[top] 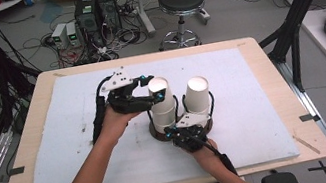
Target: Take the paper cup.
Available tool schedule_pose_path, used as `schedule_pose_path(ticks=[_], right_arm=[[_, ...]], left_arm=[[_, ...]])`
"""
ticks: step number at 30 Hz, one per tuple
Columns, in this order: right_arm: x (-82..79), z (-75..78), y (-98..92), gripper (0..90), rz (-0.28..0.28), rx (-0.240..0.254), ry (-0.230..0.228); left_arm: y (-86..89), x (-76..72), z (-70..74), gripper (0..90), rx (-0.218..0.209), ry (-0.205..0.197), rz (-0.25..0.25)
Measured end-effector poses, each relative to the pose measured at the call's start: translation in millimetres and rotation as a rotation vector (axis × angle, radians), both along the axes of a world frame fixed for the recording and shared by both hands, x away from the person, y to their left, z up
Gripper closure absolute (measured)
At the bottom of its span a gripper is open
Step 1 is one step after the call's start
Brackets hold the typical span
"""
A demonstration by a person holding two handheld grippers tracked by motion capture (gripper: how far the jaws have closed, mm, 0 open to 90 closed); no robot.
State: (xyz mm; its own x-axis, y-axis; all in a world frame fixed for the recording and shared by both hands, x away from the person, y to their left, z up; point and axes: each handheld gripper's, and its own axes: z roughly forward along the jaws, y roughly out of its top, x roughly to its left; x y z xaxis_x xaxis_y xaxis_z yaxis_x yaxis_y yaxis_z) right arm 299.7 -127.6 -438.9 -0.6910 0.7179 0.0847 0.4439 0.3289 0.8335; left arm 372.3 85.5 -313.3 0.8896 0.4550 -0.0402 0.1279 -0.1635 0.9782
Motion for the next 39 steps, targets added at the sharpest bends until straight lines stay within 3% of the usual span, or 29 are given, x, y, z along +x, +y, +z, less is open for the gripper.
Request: schedule_pose_path(ticks=[4,9,12,16,21,24,27,37,39], right_arm=[[-0.4,0.7,-0.7,81.4,0.027,0.01,0.003],[-4.6,7.5,-3.5,54.1,0.132,0.014,-0.014],[-6.4,11.0,-5.0,46.1,0.162,0.021,-0.03],[-9.4,19.3,-9.8,33.8,0.277,0.033,-0.062],[-12.0,33.8,-22.5,21.8,0.309,0.07,-0.084],[-11.6,44.7,-36.1,21.7,0.306,0.109,-0.111],[-9.9,51.9,-46.3,22.0,0.328,0.147,-0.11],[-7.8,57.6,-49.4,21.9,0.389,0.16,-0.105],[-12.6,63.7,-50.6,21.9,0.438,0.17,-0.096]], left_arm=[[2.0,-1.6,11.5,35.3,-0.021,-0.009,0.003],[6.6,-6.5,27.6,35.3,-0.062,-0.026,0.004],[9.5,-10.6,36.7,35.3,-0.067,-0.046,0.006],[14.0,-14.4,44.3,35.3,-0.073,-0.05,-0.001],[24.1,-20.3,46.7,35.3,-0.066,-0.039,-0.004],[32.6,-24.4,48.7,35.3,-0.087,-0.033,-0.004],[40.6,-28.2,49.7,35.4,-0.095,-0.026,-0.004],[62.0,-37.0,44.9,35.4,-0.105,-0.018,0.006],[64.0,-39.3,44.3,35.4,-0.103,-0.018,0.007]])
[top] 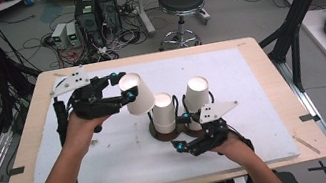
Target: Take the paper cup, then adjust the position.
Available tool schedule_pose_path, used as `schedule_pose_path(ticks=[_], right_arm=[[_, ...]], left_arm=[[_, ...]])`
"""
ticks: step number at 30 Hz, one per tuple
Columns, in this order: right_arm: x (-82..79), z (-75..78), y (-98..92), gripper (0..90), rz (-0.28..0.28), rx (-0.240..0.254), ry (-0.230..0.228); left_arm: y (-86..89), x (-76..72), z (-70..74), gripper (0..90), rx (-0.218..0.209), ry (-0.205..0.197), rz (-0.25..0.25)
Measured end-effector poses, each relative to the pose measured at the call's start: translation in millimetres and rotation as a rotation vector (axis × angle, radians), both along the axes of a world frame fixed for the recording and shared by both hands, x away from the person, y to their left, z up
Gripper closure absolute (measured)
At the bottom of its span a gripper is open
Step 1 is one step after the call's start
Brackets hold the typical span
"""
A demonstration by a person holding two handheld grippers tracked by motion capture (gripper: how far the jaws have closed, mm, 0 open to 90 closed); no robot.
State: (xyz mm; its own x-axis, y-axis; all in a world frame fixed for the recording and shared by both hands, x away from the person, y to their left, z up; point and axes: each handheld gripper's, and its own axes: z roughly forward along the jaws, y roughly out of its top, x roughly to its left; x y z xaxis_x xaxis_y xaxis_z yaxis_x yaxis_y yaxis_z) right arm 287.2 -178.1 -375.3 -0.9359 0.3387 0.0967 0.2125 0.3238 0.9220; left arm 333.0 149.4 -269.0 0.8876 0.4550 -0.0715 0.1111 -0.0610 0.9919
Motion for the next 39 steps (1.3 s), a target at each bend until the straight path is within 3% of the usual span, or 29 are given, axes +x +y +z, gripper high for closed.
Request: schedule_pose_path(ticks=[5,17,21,24,29,32,39], right_arm=[[-4.6,7.8,-1.6,21.9,0.023,0.002,-0.006],[-8.0,9.4,-2.0,21.7,-0.024,0.033,-0.044],[-11.0,8.8,-2.8,21.7,-0.019,0.037,-0.091],[-13.2,8.3,-3.9,21.7,-0.046,0.06,-0.108],[-14.3,5.9,-4.0,21.7,-0.013,0.059,-0.146],[-14.1,5.0,-2.6,21.7,0.01,0.085,-0.132],[-7.3,1.1,5.1,20.1,0.039,0.081,-0.088]], left_arm=[[1.4,-3.7,-1.9,35.4,0.012,0.005,-0.011],[-1.6,-15.5,-15.3,35.4,0.045,0.015,-0.066],[-3.9,-22.6,-22.8,35.4,0.047,0.018,-0.089],[-5.9,-27.6,-28.5,35.4,0.046,0.027,-0.101],[-9.0,-34.8,-37.6,35.4,0.039,0.033,-0.134],[-13.0,-35.9,-42.1,35.4,0.035,0.042,-0.164],[-26.0,-35.5,-52.5,35.4,0.045,0.041,-0.232]])
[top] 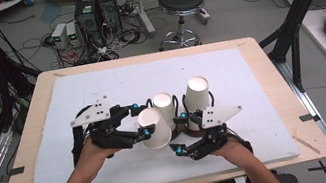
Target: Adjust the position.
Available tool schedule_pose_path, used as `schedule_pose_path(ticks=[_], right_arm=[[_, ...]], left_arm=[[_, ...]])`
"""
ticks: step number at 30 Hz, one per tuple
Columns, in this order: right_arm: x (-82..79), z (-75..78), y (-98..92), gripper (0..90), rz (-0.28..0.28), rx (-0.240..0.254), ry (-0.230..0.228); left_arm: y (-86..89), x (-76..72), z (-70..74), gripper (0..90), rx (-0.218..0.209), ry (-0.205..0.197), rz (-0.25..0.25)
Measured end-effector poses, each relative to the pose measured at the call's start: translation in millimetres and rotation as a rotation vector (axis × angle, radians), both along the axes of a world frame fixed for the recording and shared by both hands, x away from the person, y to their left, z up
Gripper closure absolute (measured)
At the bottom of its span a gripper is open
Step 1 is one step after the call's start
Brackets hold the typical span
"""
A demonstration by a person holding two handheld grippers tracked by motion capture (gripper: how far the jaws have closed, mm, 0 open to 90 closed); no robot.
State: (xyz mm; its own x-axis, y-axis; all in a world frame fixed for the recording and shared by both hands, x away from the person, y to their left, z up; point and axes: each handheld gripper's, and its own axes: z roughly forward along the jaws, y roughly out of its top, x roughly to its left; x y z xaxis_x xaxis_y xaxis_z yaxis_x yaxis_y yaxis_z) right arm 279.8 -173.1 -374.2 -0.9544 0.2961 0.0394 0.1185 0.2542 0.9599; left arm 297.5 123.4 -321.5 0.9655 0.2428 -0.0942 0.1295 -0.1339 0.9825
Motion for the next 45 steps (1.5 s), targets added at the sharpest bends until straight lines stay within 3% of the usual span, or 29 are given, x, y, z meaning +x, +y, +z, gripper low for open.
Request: schedule_pose_path(ticks=[10,14,15,18,21,25,27,30,38,40,42,45], right_arm=[[6.8,-6.2,17.3,20.2,0.021,0.018,-0.011],[11.2,-11.3,24.1,21.3,0.037,-0.003,-0.006],[13.1,-12.2,23.9,27.7,0.042,-0.026,-0.018],[15.2,-12.0,20.5,33.0,0.052,-0.05,-0.02],[16.5,-11.6,17.8,35.2,0.06,-0.068,-0.018],[18.9,-9.5,16.3,37.4,0.075,-0.117,-0.019],[20.7,-6.9,14.7,37.6,0.077,-0.126,-0.027],[20.6,-3.7,13.1,37.6,0.077,-0.18,-0.056],[19.2,-6.3,16.8,37.6,0.11,-0.219,-0.042],[18.3,-6.7,18.0,37.6,0.125,-0.222,-0.044],[17.1,-6.5,18.4,37.3,0.133,-0.221,-0.042],[16.3,-6.2,17.0,31.4,0.139,-0.208,-0.029]], left_arm=[[-12.0,0.0,-7.3,35.4,-0.022,0.005,-0.03],[-16.6,0.6,-8.1,35.4,-0.017,0.002,-0.038],[-17.6,0.8,-8.9,35.6,-0.012,-0.004,-0.037],[-17.2,2.2,-12.0,35.8,-0.011,0.002,-0.037],[-16.0,3.8,-16.7,35.8,-0.017,0.017,-0.038],[-15.7,4.1,-21.0,34.3,0.008,0.02,-0.027],[-16.3,4.3,-22.1,23.4,0.043,0.02,0.015],[-14.7,4.9,-22.6,20.5,0.026,0.028,-0.002],[-20.2,3.8,-23.7,20.5,0.042,0.032,-0.056],[-22.0,4.0,-24.8,23.1,0.053,0.036,-0.068],[-22.3,3.8,-25.5,35.4,0.047,0.02,-0.107],[-21.5,4.0,-24.4,35.7,0.033,0.018,-0.118]])
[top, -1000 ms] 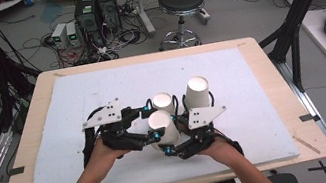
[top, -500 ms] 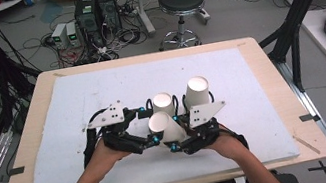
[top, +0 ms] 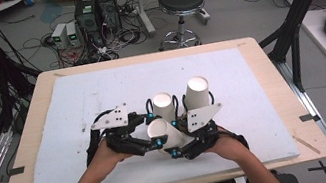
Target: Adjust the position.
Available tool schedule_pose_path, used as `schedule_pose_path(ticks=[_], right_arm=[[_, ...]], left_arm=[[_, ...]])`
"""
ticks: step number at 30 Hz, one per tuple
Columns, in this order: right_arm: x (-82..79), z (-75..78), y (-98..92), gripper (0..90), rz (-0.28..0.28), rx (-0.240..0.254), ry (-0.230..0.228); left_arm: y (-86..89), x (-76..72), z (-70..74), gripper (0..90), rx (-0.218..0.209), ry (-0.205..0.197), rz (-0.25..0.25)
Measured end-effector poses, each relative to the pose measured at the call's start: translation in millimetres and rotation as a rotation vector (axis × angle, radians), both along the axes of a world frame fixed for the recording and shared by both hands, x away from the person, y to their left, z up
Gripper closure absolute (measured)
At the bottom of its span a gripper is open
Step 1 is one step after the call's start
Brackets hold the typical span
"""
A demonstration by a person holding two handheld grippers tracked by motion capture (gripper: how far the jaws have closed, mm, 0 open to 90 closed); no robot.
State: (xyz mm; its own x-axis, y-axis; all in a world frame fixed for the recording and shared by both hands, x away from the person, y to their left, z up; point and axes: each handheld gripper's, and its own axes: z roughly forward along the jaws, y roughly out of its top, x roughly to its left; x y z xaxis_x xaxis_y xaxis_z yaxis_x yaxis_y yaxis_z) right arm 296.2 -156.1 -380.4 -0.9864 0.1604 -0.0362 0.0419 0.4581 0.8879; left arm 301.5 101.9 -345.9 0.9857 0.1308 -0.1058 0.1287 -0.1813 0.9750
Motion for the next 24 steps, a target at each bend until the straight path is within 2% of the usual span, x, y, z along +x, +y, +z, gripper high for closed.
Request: schedule_pose_path(ticks=[3,7,9,10,12,14,16,17,19,20,24], right_arm=[[-3.1,-0.4,-0.8,18.9,-0.009,0.059,0.018],[-3.1,-3.0,-1.4,18.7,-0.038,0.095,0.039],[-1.4,-5.2,-1.1,18.9,-0.051,0.108,0.049],[-1.4,-5.5,-1.2,22.4,-0.042,0.11,0.041],[-2.5,-4.2,-1.4,29.4,-0.029,0.097,-0.006],[-1.1,-3.6,-3.5,34.1,-0.027,0.087,-0.008],[0.7,-3.4,-5.6,35.7,-0.02,0.072,0.001],[1.1,-3.5,-5.9,36.2,-0.017,0.067,0.007],[1.5,-2.6,-7.1,37.2,-0.011,0.042,0.008],[1.9,-2.2,-7.7,37.8,-0.007,0.031,0.004],[-0.2,0.8,-7.8,38.5,0.019,-0.026,0.009]], left_arm=[[2.6,-1.1,2.3,35.7,-0.029,-0.012,0.002],[5.5,-1.9,5.8,35.8,-0.089,-0.016,-0.001],[5.8,-2.4,6.4,35.8,-0.085,-0.022,0.002],[5.9,-2.5,6.0,35.8,-0.081,-0.029,0.008],[7.3,-1.8,5.3,36.1,-0.08,-0.026,0.005],[7.4,-1.6,4.1,36.2,-0.068,-0.022,0.011],[6.6,-1.5,3.3,35.9,-0.053,-0.002,0.013],[6.1,-1.8,3.6,35.5,-0.034,-0.005,0.018],[5.0,-2.6,4.2,25.0,-0.018,-0.005,0.041],[5.1,-3.0,4.8,22.8,-0.014,-0.008,0.047],[4.2,-2.3,3.7,24.4,0.002,-0.005,0.02]])
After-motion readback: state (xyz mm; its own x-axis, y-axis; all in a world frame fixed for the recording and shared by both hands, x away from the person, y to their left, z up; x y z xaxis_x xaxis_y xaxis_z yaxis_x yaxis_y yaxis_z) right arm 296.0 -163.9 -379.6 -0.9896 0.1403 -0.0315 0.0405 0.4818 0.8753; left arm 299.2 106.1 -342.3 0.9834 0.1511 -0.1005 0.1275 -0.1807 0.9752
